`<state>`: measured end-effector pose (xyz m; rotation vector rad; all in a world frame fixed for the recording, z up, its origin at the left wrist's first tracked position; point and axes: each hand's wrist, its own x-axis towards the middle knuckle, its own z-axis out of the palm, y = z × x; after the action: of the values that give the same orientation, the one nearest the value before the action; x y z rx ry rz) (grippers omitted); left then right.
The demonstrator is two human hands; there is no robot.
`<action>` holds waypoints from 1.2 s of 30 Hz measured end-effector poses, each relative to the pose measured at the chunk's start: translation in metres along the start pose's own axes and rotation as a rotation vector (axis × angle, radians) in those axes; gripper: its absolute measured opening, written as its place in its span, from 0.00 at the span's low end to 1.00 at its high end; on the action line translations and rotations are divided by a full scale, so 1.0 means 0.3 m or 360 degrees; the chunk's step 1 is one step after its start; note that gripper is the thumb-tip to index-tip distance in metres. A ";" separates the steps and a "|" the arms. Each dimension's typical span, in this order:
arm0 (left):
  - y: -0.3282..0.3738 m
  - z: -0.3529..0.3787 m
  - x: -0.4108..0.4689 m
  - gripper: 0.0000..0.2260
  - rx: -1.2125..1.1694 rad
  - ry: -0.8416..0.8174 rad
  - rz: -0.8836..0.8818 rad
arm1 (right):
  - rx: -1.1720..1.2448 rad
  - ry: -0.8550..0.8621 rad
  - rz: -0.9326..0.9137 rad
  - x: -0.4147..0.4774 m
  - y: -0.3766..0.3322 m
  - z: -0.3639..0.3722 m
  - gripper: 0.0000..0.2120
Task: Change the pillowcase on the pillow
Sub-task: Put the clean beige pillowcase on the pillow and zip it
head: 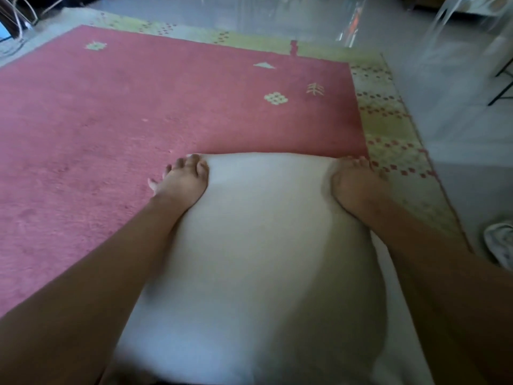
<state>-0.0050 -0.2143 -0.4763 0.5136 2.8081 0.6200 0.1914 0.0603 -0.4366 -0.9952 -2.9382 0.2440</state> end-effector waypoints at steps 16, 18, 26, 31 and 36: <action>-0.078 -0.132 -0.603 0.63 0.0379 -0.0776 0.0880 | -0.0238 -0.0773 -0.0602 -0.592 0.114 -0.073 0.76; -0.113 -0.140 -0.626 0.65 0.0373 -0.0769 0.0890 | -0.0291 -0.0778 -0.0535 -0.612 0.149 -0.076 0.78; -0.075 -0.159 -0.775 0.60 0.0279 -0.0641 0.0672 | -0.0091 -0.0726 -0.0166 -0.745 0.134 -0.112 0.67; 0.055 -0.006 -0.904 0.53 0.0327 -0.0324 0.0626 | 0.0498 -0.0766 0.0213 -0.799 0.049 -0.033 0.70; 0.009 -0.056 -0.854 0.55 -0.0367 -0.0219 -0.0336 | 0.1267 -0.0450 0.0797 -0.761 0.098 0.026 0.65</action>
<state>0.2252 -0.3156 -0.4252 0.2040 2.5726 0.8147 0.3900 -0.0563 -0.4438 -1.5595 -2.3030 1.5099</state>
